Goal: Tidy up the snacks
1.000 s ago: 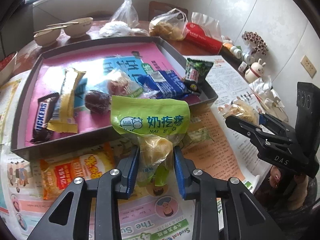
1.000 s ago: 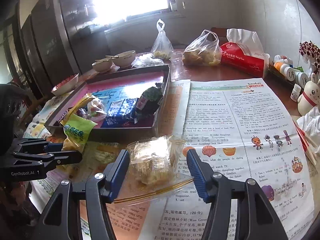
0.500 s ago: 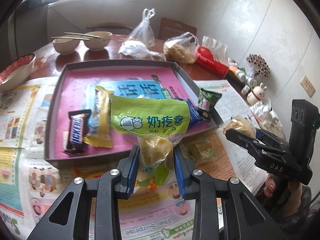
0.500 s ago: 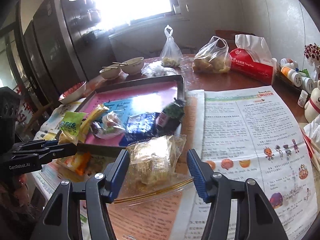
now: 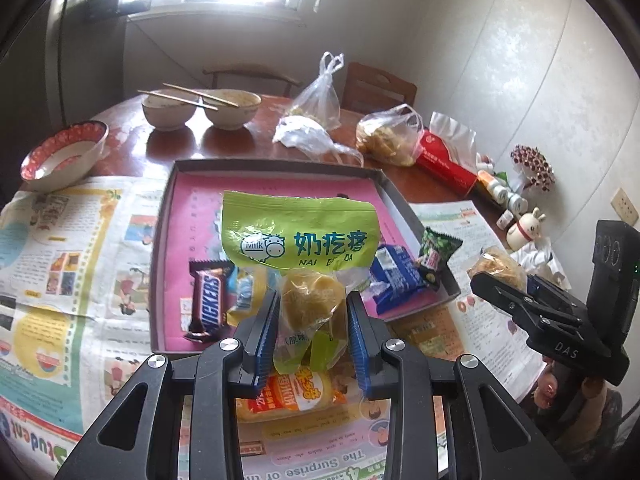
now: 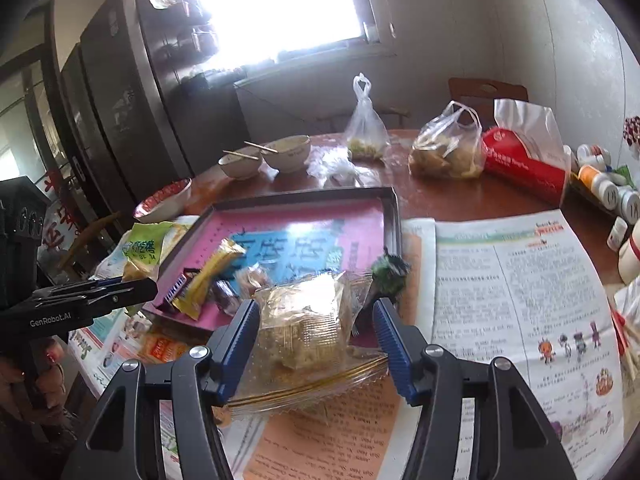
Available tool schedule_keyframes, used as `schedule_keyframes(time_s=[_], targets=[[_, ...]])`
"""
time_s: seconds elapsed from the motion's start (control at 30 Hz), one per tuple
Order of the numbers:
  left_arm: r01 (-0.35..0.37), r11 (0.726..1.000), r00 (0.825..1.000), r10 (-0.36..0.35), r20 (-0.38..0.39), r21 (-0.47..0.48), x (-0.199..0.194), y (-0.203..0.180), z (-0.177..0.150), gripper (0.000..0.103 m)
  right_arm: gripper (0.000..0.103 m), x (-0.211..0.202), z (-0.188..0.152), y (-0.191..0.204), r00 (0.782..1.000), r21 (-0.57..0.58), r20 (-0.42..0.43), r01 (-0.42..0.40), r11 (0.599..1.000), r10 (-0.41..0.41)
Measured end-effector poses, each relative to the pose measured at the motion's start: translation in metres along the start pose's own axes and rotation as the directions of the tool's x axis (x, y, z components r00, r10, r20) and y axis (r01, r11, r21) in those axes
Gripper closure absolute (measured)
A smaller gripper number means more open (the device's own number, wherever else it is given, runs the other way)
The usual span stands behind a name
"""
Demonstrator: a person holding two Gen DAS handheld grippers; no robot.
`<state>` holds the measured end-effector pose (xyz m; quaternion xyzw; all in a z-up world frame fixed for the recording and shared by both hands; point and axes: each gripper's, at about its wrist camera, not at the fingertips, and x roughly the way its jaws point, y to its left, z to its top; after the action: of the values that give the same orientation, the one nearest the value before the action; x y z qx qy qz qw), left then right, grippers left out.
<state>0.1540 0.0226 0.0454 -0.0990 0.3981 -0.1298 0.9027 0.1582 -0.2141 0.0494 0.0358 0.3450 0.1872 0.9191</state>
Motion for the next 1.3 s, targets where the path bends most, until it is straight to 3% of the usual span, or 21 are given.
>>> schedule_keyframes(time_s=[0.33,1.3], targets=[[-0.020,1.000,0.999,0.021,0.031,-0.012,-0.008,0.004,0.014,0.069,0.044,0.001,0.020,0.005,0.999,-0.023,0.029,-0.014,1.000,0.015],[-0.025,0.999,0.999,0.024,-0.028,-0.029,0.021,0.011,0.020,0.069,0.044,0.033,0.036,0.005,1.000,-0.036,-0.007,-0.013,0.999,0.013]])
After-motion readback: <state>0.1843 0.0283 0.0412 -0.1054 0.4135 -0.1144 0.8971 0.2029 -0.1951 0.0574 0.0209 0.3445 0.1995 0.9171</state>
